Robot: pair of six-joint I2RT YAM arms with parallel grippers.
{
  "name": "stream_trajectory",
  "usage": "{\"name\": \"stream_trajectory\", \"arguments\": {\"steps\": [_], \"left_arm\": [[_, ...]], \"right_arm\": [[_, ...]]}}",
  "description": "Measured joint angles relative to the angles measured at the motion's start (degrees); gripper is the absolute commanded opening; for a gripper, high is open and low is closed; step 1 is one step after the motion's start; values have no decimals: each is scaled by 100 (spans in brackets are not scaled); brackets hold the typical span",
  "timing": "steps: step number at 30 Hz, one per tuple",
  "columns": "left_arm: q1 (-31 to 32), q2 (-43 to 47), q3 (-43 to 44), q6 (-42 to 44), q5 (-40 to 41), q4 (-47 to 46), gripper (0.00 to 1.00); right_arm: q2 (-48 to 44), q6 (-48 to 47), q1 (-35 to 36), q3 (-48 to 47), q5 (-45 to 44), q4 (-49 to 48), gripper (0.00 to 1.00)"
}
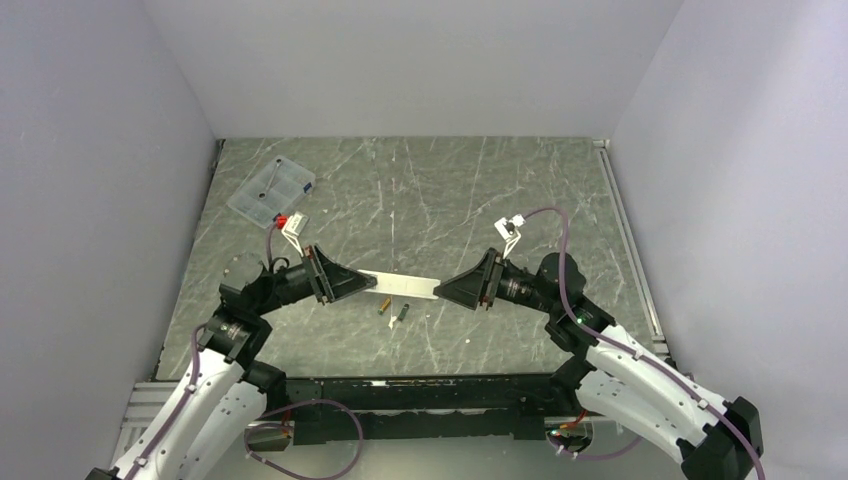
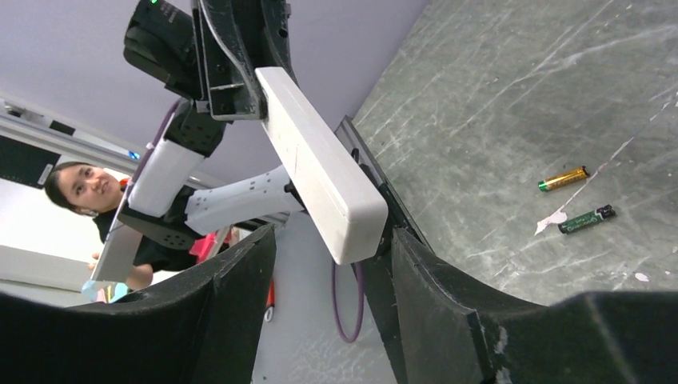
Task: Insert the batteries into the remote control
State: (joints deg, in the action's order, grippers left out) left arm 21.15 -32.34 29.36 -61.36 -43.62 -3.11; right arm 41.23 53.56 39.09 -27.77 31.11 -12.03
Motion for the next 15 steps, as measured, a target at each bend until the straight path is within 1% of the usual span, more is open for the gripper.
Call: {"name": "stream_trajectory", "arguments": {"steps": [15], "left_arm": [[-7,-11,-214,-304,98,-356,0]], "right_arm": [[197,151,-26,0,-55,-308,51]]}}
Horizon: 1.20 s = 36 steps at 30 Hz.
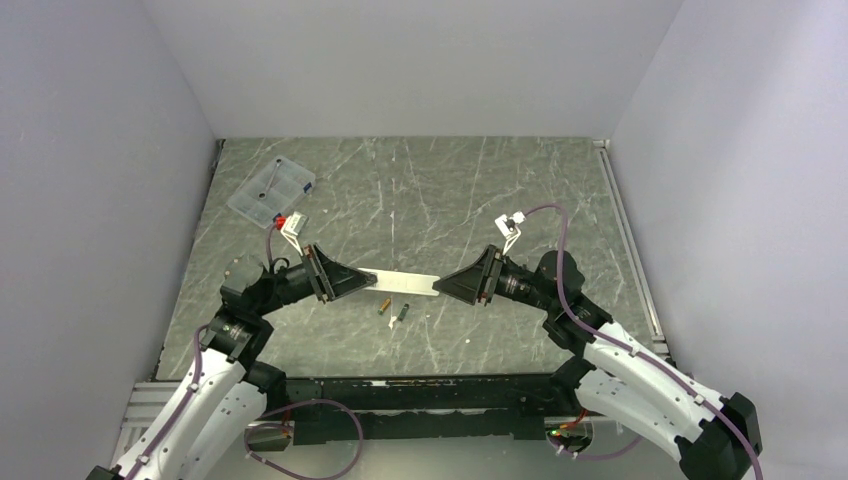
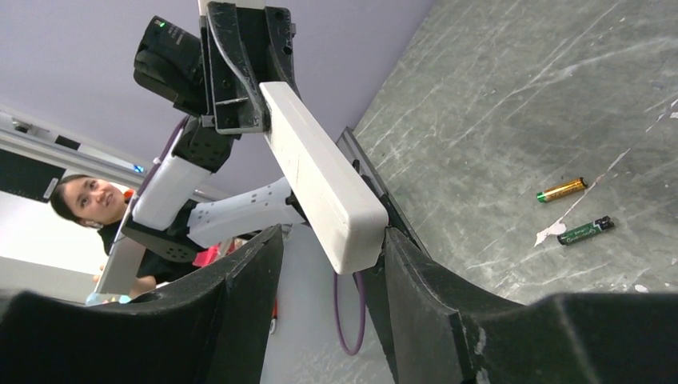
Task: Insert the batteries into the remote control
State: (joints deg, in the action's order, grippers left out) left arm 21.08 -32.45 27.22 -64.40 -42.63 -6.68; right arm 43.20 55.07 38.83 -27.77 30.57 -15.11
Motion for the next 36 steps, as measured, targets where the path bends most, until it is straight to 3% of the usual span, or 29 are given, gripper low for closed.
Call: {"name": "stream_trajectory", "arguments": {"steps": [36], "left_arm": [[0,-46,0,-63,48,-192,0]], "right_arm": [[278,319,31,85,-142,-378,46]]}}
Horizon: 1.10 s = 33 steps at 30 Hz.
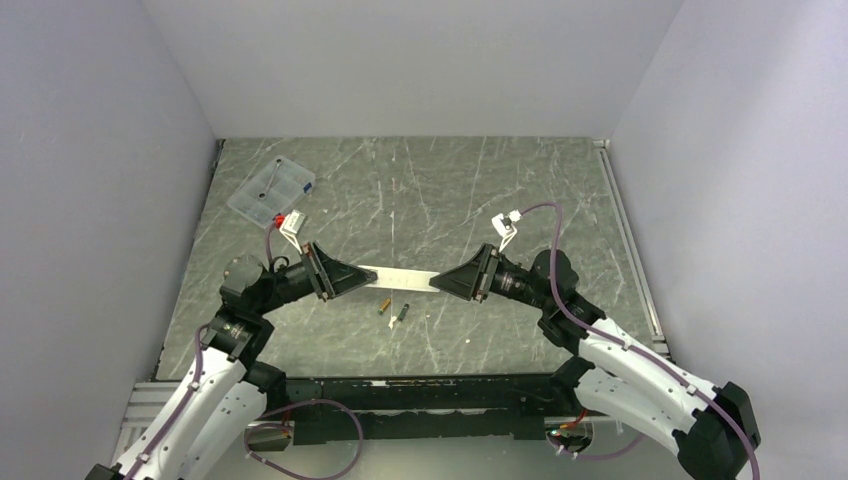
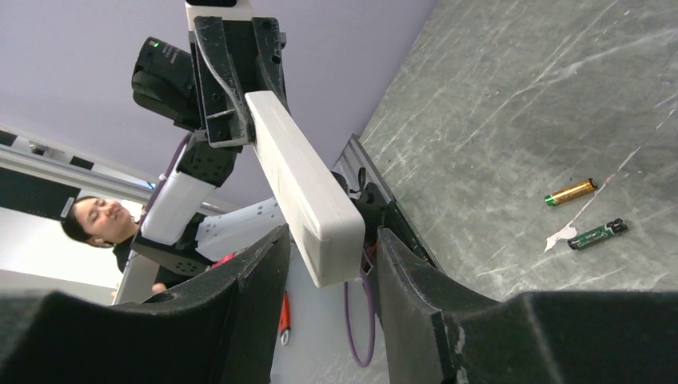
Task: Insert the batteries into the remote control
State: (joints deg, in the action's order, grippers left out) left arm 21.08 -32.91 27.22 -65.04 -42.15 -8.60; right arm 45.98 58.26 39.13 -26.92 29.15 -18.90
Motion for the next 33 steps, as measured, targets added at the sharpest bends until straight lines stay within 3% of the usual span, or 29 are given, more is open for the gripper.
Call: {"name": "stream_trajectory", "arguments": {"steps": [14,18,28,33], "left_arm": [[0,20,4,120,2,188,0],[0,20,20,160,2,251,0],[0,46,155,332,2,452,0],[0,55,186,369,-4,503,0]], "right_arm": [[192,26,127,-2,-15,-92,37],[219,24,157,-2,-48,-76,31],[212,-24,210,-44,-101,-37,2],[105,-111,247,-85,-168,160,0]]}}
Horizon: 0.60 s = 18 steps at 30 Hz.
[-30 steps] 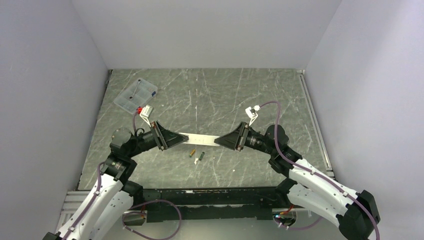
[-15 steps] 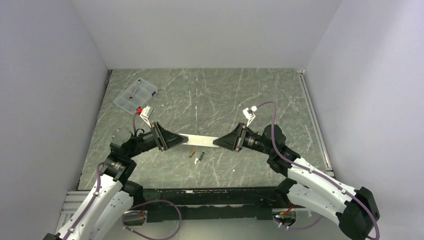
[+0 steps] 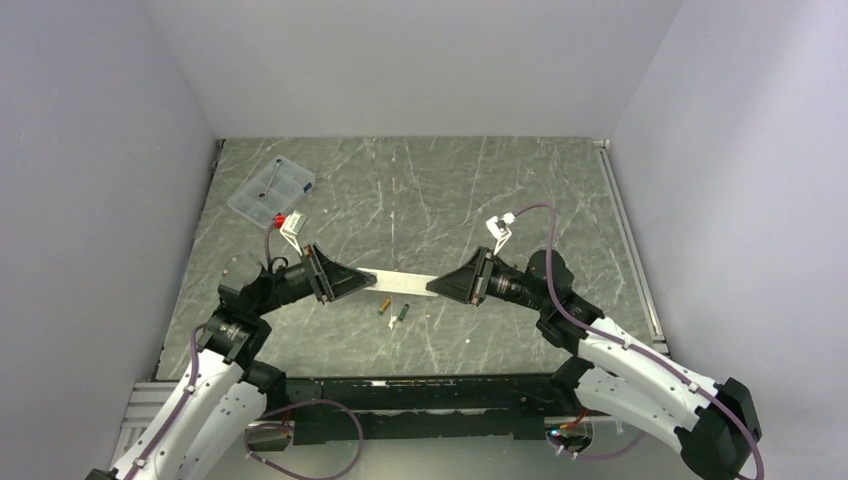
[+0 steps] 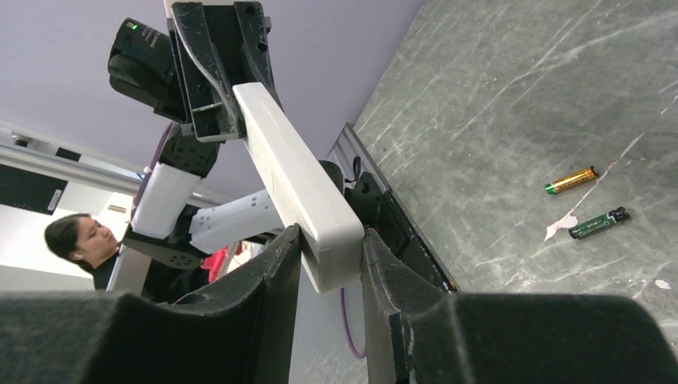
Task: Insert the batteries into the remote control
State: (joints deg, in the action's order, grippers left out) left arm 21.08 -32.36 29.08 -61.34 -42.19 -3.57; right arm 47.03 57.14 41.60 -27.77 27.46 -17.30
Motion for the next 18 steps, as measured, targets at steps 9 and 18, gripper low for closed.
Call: {"name": "stream_trajectory", "arguments": {"steps": [9,18], "left_arm": [[50,2,22,-4,-63,-4,0],[55,11,31,-42,-63,-4,0]], "right_arm": [[-337,-111,61,-20,-125,369,0],[-487,-129,59,-17,-190,496,0]]}}
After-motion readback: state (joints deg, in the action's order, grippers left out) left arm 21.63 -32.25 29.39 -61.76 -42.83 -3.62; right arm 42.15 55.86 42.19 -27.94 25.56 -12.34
